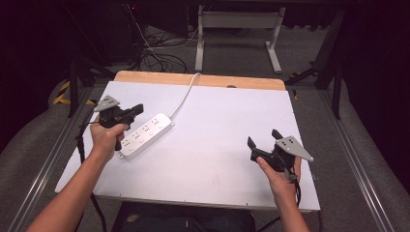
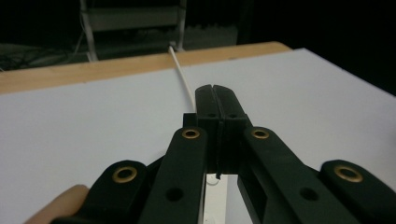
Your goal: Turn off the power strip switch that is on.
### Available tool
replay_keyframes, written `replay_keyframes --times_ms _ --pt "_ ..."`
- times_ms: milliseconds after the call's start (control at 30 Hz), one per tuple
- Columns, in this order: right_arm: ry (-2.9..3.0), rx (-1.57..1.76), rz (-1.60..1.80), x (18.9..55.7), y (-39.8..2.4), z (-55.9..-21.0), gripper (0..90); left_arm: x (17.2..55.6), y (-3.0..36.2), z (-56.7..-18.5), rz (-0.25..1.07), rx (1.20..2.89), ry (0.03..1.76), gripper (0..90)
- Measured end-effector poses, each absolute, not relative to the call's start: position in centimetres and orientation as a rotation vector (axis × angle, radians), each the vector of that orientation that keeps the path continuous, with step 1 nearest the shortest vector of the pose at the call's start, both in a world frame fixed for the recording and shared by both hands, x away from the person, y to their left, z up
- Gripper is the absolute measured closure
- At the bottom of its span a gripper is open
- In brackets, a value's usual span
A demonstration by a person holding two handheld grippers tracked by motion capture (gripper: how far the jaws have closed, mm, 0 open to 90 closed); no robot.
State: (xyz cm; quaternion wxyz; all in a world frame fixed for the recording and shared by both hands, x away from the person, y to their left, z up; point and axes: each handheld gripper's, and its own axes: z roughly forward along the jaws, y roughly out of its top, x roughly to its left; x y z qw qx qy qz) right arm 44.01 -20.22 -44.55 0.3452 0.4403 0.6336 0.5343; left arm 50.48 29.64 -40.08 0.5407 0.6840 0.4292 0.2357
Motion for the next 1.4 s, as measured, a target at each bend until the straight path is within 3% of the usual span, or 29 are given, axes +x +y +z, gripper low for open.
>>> replay_keyframes --times_ms 267,467,1167,1333,1400 --pt "1.638 1.138 1.387 43.8 -20.4 -44.5 9.3 44.9 35.2 -39.4 0.809 1.37 1.074 89.9" --pt "1.639 1.126 1.388 43.7 -20.1 -44.4 9.3 42.9 36.6 -40.1 0.918 1.3 1.124 89.9" --pt "1.639 1.128 1.385 43.8 -20.2 -44.4 9.4 42.3 36.9 -40.3 1.005 1.302 1.137 89.6" --pt "1.641 1.125 1.383 43.8 -20.2 -44.5 9.4 42.4 36.9 -40.3 0.997 1.308 1.134 81.1" --pt "1.641 1.125 1.382 43.8 -20.2 -44.4 9.4 42.5 36.8 -40.2 0.993 1.304 1.139 69.0"
